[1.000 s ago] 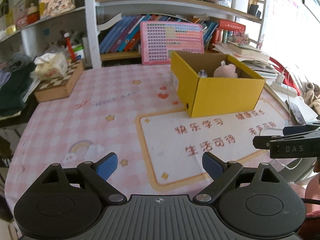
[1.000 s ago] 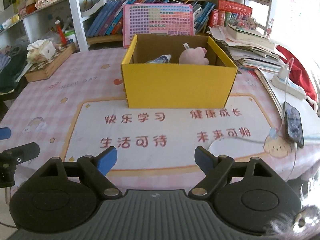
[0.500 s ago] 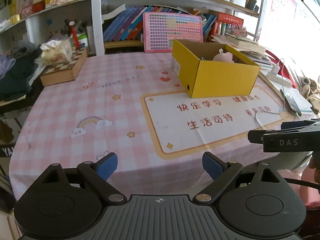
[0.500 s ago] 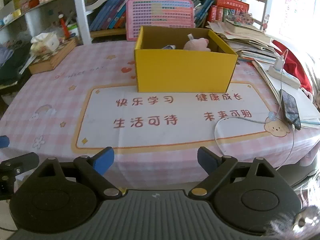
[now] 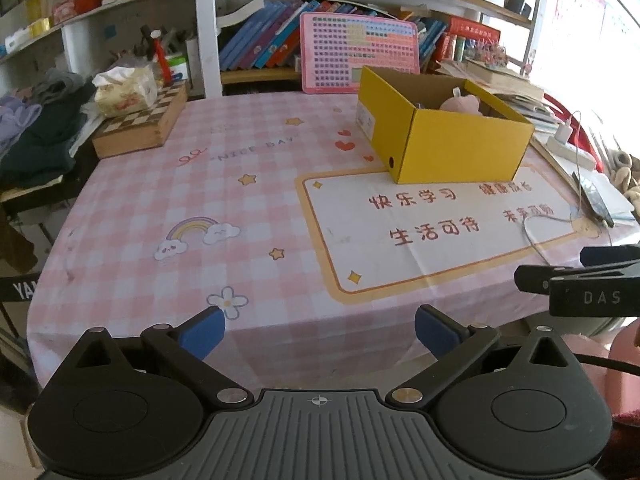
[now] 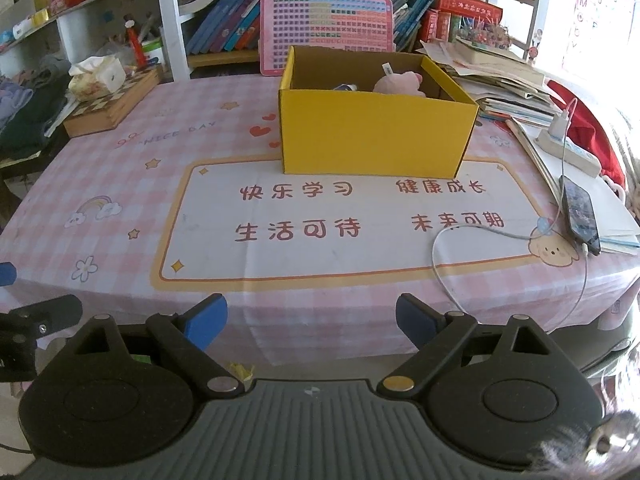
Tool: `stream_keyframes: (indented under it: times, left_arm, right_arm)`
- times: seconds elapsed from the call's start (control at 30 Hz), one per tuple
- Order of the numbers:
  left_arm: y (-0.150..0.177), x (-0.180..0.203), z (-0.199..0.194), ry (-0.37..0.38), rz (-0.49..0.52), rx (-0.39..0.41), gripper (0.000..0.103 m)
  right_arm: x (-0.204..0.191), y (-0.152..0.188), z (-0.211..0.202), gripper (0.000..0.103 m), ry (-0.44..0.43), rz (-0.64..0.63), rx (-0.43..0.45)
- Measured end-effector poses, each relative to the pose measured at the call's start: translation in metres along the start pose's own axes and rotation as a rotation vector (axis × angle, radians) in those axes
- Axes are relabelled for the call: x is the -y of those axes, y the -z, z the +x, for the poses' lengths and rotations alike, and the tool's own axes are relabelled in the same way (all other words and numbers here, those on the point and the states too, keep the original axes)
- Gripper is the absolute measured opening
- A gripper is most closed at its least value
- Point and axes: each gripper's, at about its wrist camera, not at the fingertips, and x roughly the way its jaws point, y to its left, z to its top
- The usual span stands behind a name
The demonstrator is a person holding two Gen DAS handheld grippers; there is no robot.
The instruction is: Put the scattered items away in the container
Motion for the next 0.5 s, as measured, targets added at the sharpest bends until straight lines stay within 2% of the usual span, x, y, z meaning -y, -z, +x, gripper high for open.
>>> stream_keyframes:
  times: [0.5]
  left_arm:
    - [-0.0002, -0.0008, -0.0007, 0.002, 0.008, -0.01, 0.103]
  right_arm:
    - [-0.0003, 0.0002, -0.0007, 0.092, -0.002, 0.007, -0.002]
